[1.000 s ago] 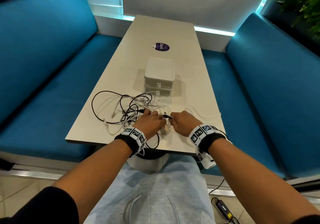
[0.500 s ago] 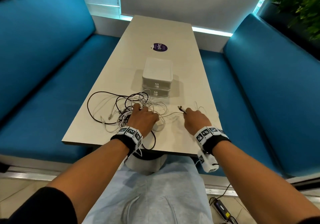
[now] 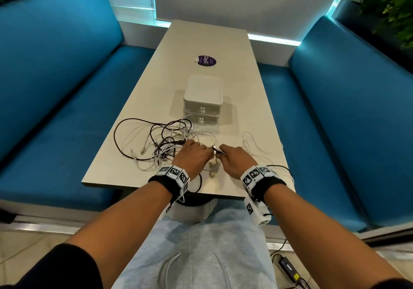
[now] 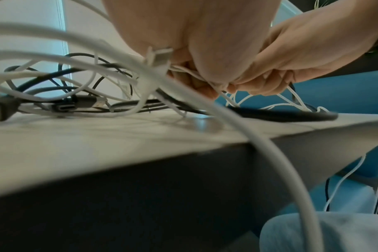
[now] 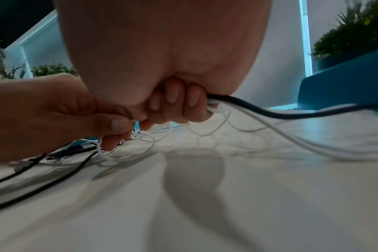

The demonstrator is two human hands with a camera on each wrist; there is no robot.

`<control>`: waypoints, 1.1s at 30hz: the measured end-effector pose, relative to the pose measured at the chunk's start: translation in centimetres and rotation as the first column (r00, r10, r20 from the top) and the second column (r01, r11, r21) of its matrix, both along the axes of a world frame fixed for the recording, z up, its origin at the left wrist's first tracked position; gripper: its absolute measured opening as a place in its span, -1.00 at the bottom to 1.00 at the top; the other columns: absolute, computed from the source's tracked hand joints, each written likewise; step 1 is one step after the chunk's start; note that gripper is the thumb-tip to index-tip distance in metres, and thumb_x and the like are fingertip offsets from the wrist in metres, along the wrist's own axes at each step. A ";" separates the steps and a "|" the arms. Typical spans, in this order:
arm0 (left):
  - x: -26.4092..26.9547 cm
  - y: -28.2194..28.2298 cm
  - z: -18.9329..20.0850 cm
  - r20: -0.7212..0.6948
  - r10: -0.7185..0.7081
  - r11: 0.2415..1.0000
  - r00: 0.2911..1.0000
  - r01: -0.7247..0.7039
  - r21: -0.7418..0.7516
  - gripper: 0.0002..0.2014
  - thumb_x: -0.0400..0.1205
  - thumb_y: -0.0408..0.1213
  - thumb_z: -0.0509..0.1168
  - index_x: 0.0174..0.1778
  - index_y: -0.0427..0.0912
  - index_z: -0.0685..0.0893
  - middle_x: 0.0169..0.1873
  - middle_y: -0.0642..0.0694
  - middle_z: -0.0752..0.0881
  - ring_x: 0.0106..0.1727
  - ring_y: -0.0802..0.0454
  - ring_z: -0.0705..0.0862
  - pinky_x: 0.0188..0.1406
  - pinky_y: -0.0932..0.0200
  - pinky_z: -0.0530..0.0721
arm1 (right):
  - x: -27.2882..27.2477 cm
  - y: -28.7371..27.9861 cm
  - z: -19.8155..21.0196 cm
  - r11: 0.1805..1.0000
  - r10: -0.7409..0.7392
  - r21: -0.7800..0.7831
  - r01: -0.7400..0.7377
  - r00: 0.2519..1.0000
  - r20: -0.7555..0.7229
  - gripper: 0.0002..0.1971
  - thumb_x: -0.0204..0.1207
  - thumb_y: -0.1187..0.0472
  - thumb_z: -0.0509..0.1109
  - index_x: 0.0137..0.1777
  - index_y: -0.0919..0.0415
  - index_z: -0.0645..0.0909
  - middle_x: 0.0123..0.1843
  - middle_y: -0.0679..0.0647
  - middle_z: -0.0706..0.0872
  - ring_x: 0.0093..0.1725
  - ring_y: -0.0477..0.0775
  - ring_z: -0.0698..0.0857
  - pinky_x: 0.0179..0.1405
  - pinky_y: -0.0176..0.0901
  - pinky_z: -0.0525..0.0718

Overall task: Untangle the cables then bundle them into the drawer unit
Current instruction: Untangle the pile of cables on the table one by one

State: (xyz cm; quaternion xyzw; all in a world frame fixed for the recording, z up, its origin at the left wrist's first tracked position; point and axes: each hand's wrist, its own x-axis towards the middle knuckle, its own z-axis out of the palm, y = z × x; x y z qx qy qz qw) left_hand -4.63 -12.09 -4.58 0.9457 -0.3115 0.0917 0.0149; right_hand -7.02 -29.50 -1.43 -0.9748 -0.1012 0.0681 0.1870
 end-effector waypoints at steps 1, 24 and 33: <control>0.0 0.1 -0.2 0.001 0.000 1.000 1.000 0.000 0.003 -0.75 0.81 -0.12 0.06 0.17 -0.06 0.63 0.07 -0.04 0.75 0.20 -0.13 0.64 0.33 -0.04 0.34 | 0.1 -0.2 0.1 0.999 -0.003 -0.052 0.003 1.000 -0.003 -0.77 0.71 0.02 0.15 0.10 0.13 0.54 -0.05 0.27 0.74 -0.06 0.35 0.68 -0.25 -0.03 0.51; 0.0 -1.0 0.9 0.014 0.051 0.997 0.999 -0.052 0.051 -0.79 0.73 -0.31 0.13 0.18 -0.04 0.63 0.07 -0.02 0.74 0.20 -0.10 0.62 0.31 -0.03 0.32 | -0.2 0.2 -0.3 0.997 -0.075 0.031 0.078 0.995 -0.067 -0.73 0.73 0.03 0.11 0.00 0.17 0.56 -0.04 0.27 0.75 -0.05 0.34 0.68 -0.14 0.04 0.61; 0.7 1.3 0.0 -0.037 0.057 0.998 0.998 -0.056 0.010 -0.74 0.79 -0.08 0.10 0.18 0.01 0.70 0.08 0.04 0.72 0.25 -0.09 0.56 0.35 -0.10 0.28 | 0.2 -2.8 0.5 0.984 -0.067 -0.170 0.058 0.996 -0.052 -0.73 0.71 -0.03 0.14 0.09 0.07 0.61 -0.06 0.18 0.73 -0.08 0.29 0.70 -0.05 0.11 0.71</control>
